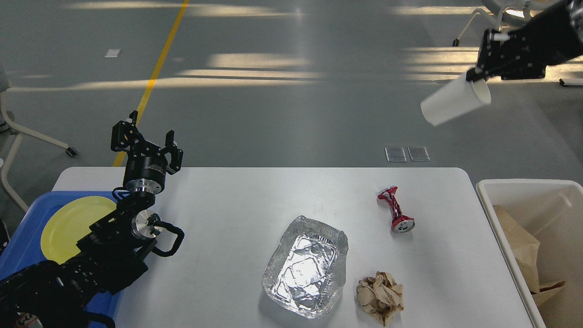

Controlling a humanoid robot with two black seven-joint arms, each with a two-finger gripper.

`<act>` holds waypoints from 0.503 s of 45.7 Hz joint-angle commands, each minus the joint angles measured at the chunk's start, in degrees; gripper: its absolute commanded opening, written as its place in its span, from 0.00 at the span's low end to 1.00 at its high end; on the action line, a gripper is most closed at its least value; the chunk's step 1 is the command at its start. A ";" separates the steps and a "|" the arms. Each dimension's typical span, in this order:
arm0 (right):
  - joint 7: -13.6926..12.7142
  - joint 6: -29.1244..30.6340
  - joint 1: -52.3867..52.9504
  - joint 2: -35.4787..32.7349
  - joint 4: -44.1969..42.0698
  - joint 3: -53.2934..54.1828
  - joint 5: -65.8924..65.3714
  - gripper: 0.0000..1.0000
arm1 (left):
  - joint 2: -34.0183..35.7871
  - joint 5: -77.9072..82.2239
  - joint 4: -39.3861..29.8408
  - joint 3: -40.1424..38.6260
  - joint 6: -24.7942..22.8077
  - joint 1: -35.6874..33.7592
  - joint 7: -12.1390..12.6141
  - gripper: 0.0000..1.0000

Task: Tidy desktop
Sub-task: 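Carry the paper cup over the white bin and release it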

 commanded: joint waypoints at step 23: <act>-0.52 -34.38 -33.70 0.06 -10.34 -19.04 -6.08 0.19 | 0.00 0.00 0.00 0.00 0.00 0.00 0.00 0.97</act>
